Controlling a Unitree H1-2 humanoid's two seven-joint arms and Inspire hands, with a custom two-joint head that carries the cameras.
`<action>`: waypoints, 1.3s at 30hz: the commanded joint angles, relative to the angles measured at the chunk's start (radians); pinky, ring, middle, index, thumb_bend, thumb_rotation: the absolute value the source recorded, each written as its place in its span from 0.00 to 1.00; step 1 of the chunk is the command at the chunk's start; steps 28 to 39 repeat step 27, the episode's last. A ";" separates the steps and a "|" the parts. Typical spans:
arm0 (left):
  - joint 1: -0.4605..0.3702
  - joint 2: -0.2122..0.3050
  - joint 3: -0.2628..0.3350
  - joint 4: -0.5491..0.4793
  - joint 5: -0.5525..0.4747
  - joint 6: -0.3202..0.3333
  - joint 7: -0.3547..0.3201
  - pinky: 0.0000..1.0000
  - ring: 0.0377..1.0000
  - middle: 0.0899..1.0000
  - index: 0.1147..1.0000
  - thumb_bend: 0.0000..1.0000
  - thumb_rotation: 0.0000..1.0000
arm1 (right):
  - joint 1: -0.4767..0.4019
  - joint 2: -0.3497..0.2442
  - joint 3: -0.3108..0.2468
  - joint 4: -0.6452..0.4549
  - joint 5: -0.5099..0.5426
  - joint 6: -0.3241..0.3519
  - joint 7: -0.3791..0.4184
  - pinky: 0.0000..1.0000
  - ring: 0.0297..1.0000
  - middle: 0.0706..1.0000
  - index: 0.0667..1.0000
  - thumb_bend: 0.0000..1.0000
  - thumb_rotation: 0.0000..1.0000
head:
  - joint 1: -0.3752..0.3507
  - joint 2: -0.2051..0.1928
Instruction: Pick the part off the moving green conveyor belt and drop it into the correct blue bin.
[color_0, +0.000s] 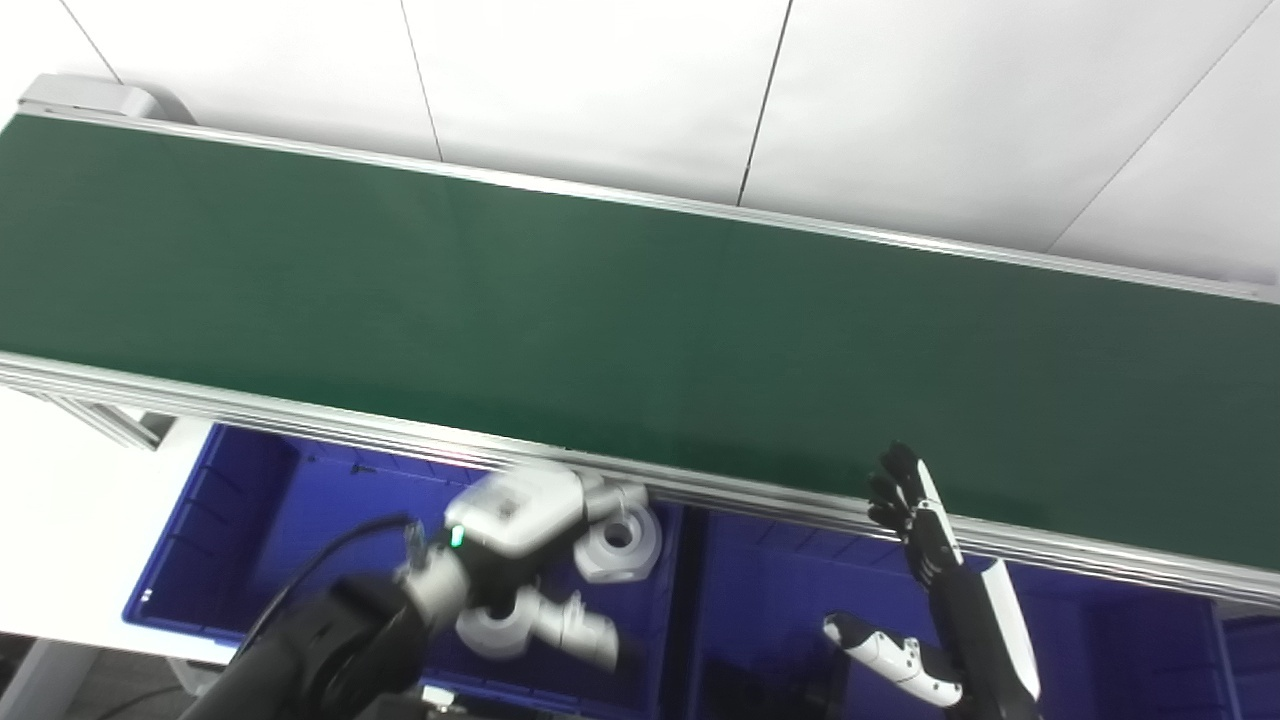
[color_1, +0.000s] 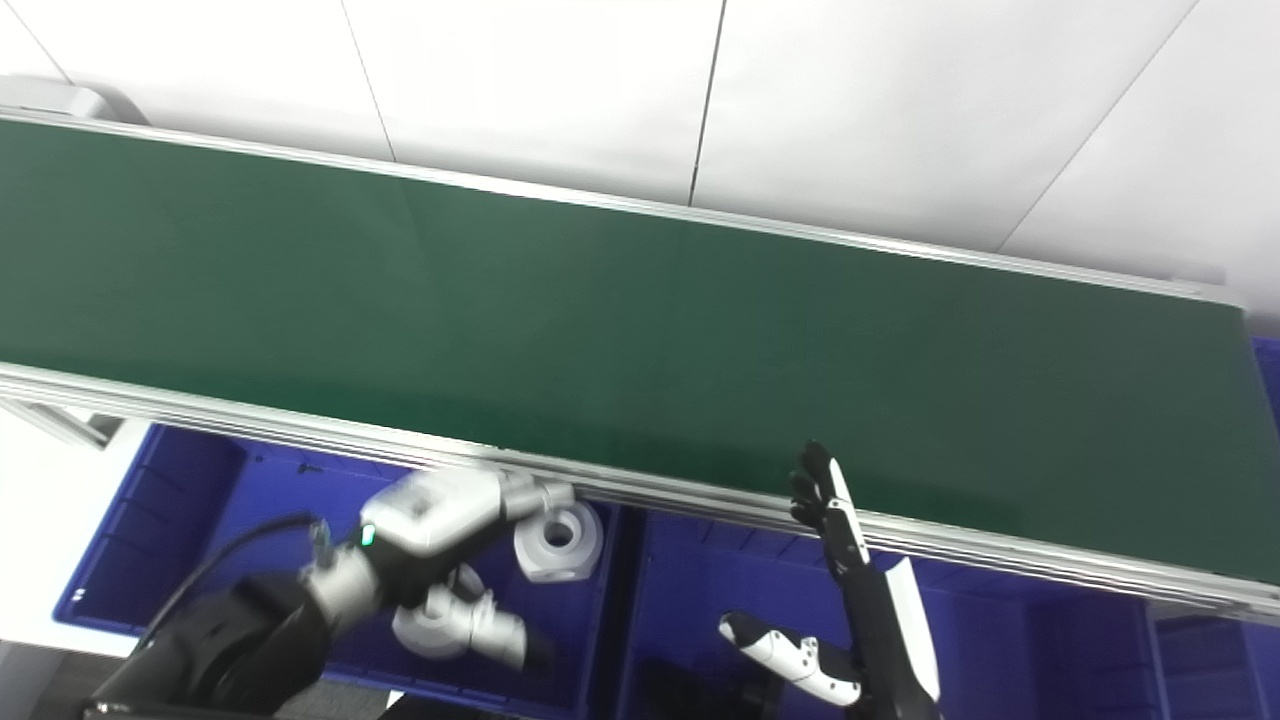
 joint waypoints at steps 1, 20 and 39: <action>0.017 -0.009 0.061 -0.010 -0.158 -0.093 0.084 0.92 0.89 0.91 0.90 0.87 0.90 | 0.010 0.005 0.007 -0.032 0.007 -0.010 -0.001 0.90 0.94 0.99 1.00 0.79 0.63 | -0.004 0.000; 0.038 -0.122 0.169 0.229 -0.604 -0.391 0.120 0.93 0.98 1.00 1.00 0.88 0.57 | 0.115 0.032 0.045 0.044 -0.081 -0.076 -0.056 0.92 0.95 0.98 1.00 0.83 0.54 | -0.155 -0.005; 0.041 -0.115 0.170 0.251 -0.623 -0.419 0.110 0.92 0.98 1.00 1.00 0.88 0.55 | 0.143 0.042 0.058 0.041 -0.136 -0.057 -0.081 0.92 0.96 0.99 1.00 0.84 0.56 | -0.211 0.000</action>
